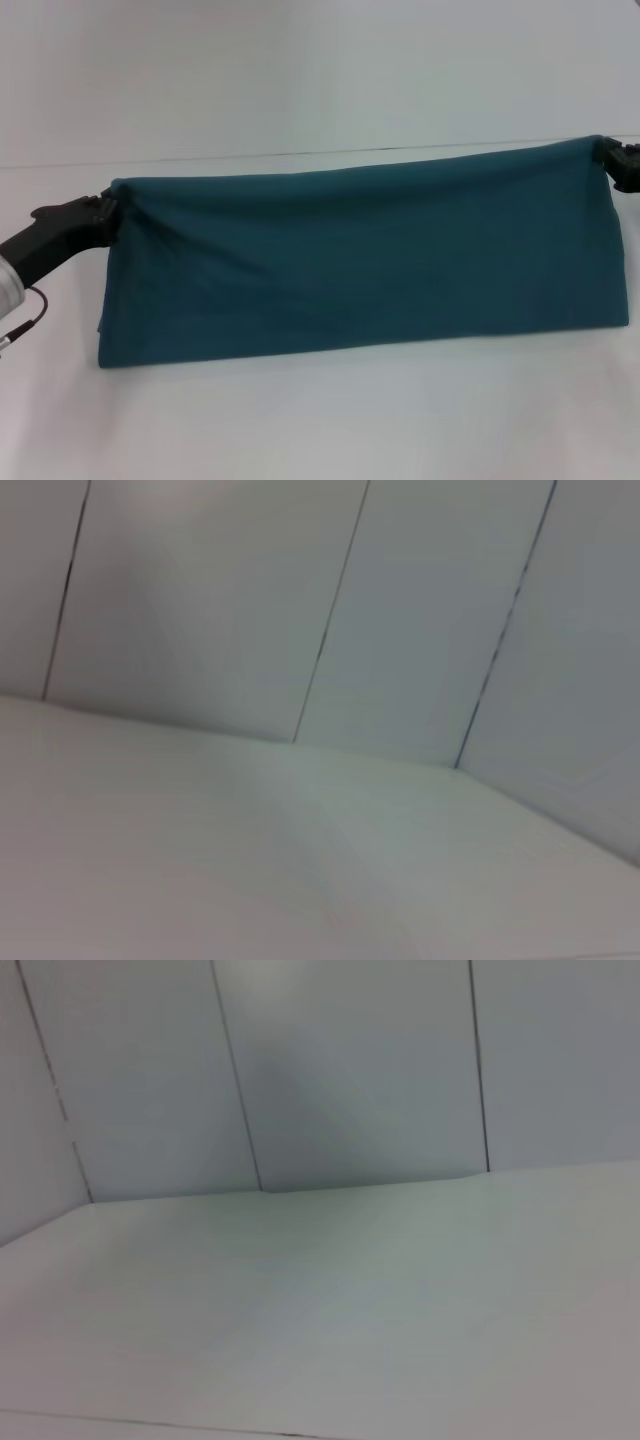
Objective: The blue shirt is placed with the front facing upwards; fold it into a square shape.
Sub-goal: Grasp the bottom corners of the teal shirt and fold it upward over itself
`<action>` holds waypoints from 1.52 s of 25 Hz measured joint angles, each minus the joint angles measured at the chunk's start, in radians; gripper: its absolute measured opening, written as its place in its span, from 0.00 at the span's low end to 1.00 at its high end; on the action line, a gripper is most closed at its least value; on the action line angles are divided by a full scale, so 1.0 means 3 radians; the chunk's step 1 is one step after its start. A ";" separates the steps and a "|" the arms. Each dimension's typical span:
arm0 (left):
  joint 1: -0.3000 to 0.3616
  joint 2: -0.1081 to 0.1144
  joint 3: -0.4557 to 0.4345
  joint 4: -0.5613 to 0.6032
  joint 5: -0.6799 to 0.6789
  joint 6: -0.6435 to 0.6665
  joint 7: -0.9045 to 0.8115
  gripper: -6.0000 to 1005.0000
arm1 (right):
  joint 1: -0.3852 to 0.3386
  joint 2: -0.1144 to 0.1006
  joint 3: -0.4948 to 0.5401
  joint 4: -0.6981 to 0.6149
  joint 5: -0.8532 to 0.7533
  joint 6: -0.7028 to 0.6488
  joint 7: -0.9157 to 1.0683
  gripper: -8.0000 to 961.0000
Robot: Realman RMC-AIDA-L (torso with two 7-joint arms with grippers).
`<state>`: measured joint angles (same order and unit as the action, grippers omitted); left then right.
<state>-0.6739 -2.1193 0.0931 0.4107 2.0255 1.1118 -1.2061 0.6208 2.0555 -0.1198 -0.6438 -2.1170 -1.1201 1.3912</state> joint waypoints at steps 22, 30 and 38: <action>-0.0356 -0.0018 0.0016 -0.0168 -0.0100 -0.0787 0.0089 0.04 | 0.0240 -0.0031 -0.0531 0.0331 0.0199 0.0989 -0.0162 0.08; -0.0423 -0.0040 0.0017 -0.0226 -0.0105 -0.1063 0.0143 0.04 | 0.0348 -0.0004 -0.0628 0.0474 0.0211 0.1330 -0.0340 0.10; -0.0473 -0.0054 0.0017 -0.0229 -0.0110 -0.1202 0.0147 0.04 | 0.0426 -0.0020 -0.0629 0.0607 0.0306 0.1544 -0.0491 0.11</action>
<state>-0.8157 -2.1356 0.0982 0.3419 1.9925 0.7511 -1.1621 0.7487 2.0495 -0.3086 -0.4617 -2.0253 -0.6568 1.2437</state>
